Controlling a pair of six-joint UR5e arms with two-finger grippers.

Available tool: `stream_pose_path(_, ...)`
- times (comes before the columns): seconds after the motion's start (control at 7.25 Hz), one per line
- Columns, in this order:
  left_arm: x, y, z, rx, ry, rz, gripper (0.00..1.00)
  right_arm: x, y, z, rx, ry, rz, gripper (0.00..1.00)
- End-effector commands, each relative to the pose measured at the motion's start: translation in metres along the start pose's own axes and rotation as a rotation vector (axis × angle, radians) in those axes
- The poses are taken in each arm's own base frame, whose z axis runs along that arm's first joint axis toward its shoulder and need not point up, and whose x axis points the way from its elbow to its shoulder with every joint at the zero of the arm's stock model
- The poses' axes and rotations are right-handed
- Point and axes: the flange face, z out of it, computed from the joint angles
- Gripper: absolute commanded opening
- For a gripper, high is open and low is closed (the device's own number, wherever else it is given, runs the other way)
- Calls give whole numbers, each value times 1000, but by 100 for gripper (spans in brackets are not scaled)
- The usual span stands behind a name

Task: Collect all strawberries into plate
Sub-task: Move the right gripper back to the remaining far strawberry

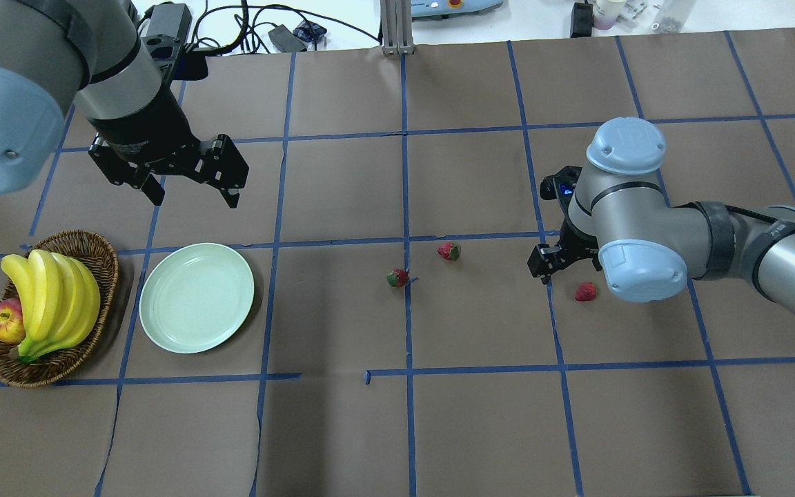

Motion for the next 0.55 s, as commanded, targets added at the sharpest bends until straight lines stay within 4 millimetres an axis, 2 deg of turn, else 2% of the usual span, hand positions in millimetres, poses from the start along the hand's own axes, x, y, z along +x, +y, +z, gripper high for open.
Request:
stream_pose_path(0.0, 0, 0, 1, -1, 1, -1, 100, 25, 18, 22, -9, -11, -16, 93)
stream_pose_path(0.14, 0, 0, 1, -3, 1, 0, 100, 27, 17, 21, 21, -7, 0, 44)
stream_pose_path(0.41, 0, 0, 1, -3, 1, 0, 100, 24, 22, 26, 9, -18, 2, 0)
